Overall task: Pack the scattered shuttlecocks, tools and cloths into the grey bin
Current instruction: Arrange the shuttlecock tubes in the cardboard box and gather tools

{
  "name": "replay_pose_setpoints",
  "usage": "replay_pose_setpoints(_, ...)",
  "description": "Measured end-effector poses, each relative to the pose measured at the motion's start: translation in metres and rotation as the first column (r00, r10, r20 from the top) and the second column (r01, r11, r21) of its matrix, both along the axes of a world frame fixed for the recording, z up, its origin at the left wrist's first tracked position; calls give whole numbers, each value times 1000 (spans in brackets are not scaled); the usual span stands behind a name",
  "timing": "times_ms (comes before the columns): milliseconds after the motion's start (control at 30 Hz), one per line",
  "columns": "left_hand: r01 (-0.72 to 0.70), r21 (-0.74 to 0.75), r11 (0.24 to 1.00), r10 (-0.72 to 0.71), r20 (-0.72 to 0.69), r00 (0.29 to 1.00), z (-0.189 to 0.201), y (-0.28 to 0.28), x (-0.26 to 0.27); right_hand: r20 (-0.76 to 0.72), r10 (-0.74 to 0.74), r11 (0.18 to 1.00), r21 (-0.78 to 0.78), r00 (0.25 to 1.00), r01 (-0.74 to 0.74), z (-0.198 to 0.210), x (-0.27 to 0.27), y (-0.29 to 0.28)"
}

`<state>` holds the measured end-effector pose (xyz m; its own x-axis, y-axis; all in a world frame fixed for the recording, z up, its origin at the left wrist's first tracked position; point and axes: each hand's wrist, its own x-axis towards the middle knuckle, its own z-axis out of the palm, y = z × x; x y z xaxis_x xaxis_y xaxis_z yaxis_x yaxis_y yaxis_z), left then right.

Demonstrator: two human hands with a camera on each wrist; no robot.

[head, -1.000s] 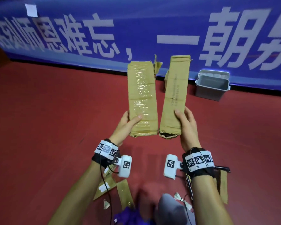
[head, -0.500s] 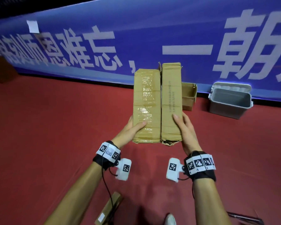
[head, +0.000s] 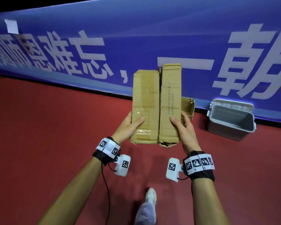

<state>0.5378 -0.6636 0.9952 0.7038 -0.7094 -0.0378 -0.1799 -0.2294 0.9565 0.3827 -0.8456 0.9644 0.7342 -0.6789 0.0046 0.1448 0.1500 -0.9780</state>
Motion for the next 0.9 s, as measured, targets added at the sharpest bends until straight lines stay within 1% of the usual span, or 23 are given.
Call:
replay_pose_setpoints(33, -3, 0, 1000, 3, 4, 1000, -4, -19, 21, -11, -2, 1000, -11, 1000, 2, -3, 20, -18)
replay_pose_setpoints(133, 48, 13, 999, -49, 40, 998, -17, -83, 89, -64, -7, 999, -40, 998, 4, -9, 82, -77)
replay_pose_setpoints(233, 72, 36, 997, -74, 43, 996, -21, -157, 156, -133, -33, 996, -86, 990, 22, -5, 138, -139)
replay_pose_setpoints(333, 142, 35, 989, -143, 24, 989, -20, -234, 209, -176, -127, 984, -146, 976, 102, -4, 178, -202)
replay_pose_setpoints(433, 202, 107, 974, -210, 73, 975, -26, -310, 245, -217, -215, 967, -183, 952, 177, -11, 200, -257)
replay_pose_setpoints(500, 246, 142, 959, -261, 103, 960, -37, -358, 263, -227, -256, 961, -161, 940, 224, -19, 212, -293)
replay_pose_setpoints(567, 276, 166, 947, -295, 105, 950, -48, -405, 280, -244, -283, 958, -124, 927, 260, -28, 225, -331)
replay_pose_setpoints(633, 309, 159, 938, -325, 88, 942, -57, -454, 298, -269, -285, 958, -103, 920, 267, -39, 239, -373)
replay_pose_setpoints(667, 318, 146, 937, -334, 103, 937, -62, -479, 307, -273, -283, 959, -95, 919, 267, -44, 247, -397)
replay_pose_setpoints(733, 325, 129, 937, -343, 169, 924, -70, -529, 327, -282, -266, 964, -76, 922, 255, -54, 267, -447)
replay_pose_setpoints(767, 331, 136, 934, -351, 177, 919, -71, -555, 339, -290, -250, 968, -56, 924, 244, -58, 278, -474)
replay_pose_setpoints(900, 281, 177, 943, -301, 103, 948, -69, -643, 392, -296, -166, 979, 68, 941, 194, -65, 331, -586)
